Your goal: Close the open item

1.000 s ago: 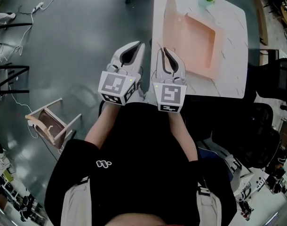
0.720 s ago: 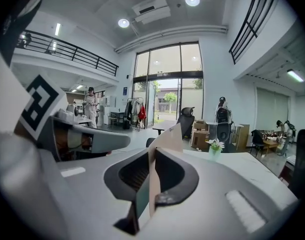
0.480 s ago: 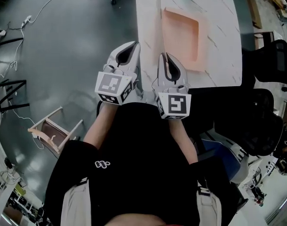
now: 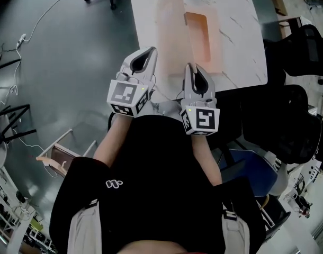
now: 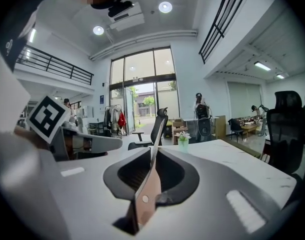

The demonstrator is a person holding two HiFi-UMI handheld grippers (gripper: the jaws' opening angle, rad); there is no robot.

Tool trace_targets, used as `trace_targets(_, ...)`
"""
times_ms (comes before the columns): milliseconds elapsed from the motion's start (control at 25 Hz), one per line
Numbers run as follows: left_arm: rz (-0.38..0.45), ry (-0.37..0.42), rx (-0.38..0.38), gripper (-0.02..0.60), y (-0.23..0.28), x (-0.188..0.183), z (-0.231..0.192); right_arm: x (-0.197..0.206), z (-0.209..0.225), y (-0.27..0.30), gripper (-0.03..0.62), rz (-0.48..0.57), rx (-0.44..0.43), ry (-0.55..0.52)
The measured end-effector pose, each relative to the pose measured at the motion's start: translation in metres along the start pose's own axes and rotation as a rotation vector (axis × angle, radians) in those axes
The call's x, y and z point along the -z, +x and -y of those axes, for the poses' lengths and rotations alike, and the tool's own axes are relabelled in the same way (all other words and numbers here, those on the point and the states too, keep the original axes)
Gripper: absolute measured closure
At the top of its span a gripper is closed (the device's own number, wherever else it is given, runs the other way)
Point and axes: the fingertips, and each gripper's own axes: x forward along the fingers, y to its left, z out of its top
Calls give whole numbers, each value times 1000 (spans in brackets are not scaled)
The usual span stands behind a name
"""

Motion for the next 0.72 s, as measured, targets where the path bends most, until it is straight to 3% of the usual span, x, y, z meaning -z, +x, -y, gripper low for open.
trace_targets(720,-67,31,42,580,44,11,36,57,112,-14,525,-117,166,15)
